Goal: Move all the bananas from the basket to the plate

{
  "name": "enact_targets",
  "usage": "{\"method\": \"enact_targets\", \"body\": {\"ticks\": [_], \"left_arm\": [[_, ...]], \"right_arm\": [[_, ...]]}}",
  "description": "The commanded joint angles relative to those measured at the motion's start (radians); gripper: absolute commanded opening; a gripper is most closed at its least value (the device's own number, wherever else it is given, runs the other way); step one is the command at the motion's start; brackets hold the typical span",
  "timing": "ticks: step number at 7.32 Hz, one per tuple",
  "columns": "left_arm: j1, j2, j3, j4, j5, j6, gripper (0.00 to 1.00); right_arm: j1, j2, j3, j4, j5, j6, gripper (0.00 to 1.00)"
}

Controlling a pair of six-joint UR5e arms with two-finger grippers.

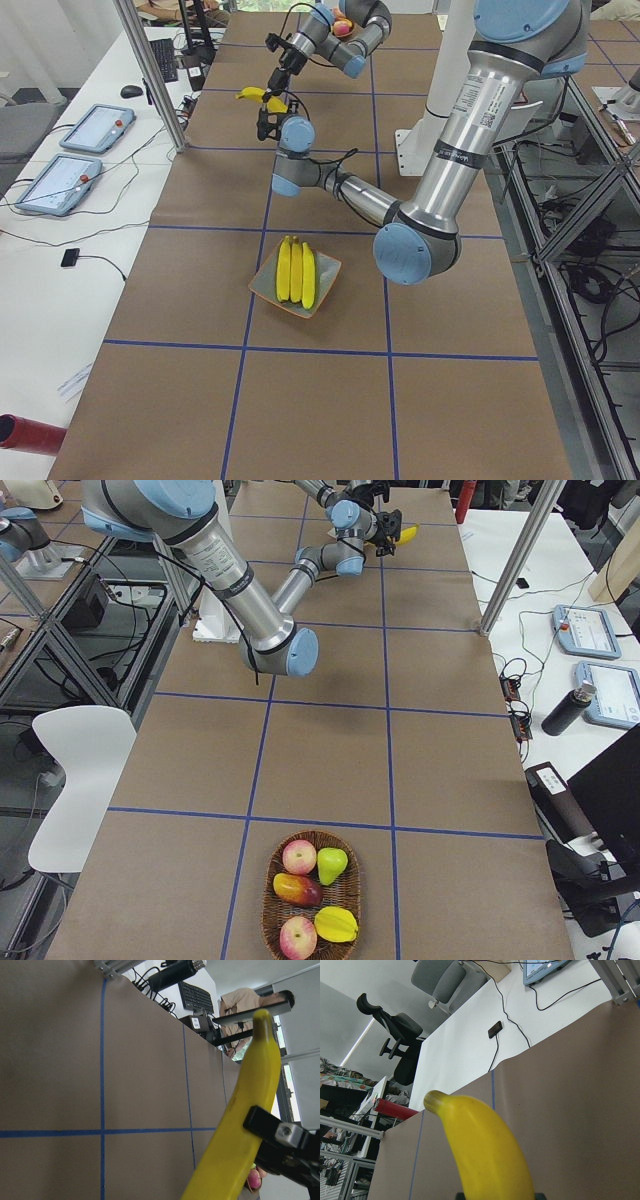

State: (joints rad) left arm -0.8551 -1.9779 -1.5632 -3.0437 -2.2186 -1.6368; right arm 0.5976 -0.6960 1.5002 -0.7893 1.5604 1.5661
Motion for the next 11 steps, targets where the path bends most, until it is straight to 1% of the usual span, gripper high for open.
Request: {"method": "enact_targets", "body": {"ticks": [1,3,5,6,7,8,9,11], "left_arm": [[0.031,-0.002,-0.003,-0.004,-0.004,0.054,0.99],[0.031,-0.004,-0.008,-0.010,-0.004,0.054,0.98],[0.031,0.001,-0.011,-0.020,-0.004,0.054,0.98],[0.031,0.002,-0.011,-0.026,-0.004,0.054,0.91],[0.031,0.004,-0.011,-0.027,-0.004,0.054,0.81],[0.031,0.007,-0.011,-0.039,-0.006,0.055,0.74],[0.031,0.008,-0.009,-0.056,-0.006,0.055,0.73],[0.031,0.007,-0.012,-0.069,-0.019,0.055,0.73]], "right_arm": [[-0.002,0.006,0.003,0.001,0.016,0.000,0.00],[-0.007,0.001,0.005,0.001,0.044,-0.009,0.00],[-0.019,-0.010,0.026,0.001,0.062,-0.017,0.00],[-0.019,-0.020,0.049,-0.001,0.090,-0.018,0.00],[-0.019,-0.029,0.064,-0.001,0.095,-0.020,0.00],[-0.025,-0.028,0.068,-0.001,0.095,-0.021,0.00],[-0.030,-0.031,0.068,-0.001,0.093,-0.030,0.00],[-0.038,-0.031,0.068,-0.001,0.093,-0.035,0.00]]}}
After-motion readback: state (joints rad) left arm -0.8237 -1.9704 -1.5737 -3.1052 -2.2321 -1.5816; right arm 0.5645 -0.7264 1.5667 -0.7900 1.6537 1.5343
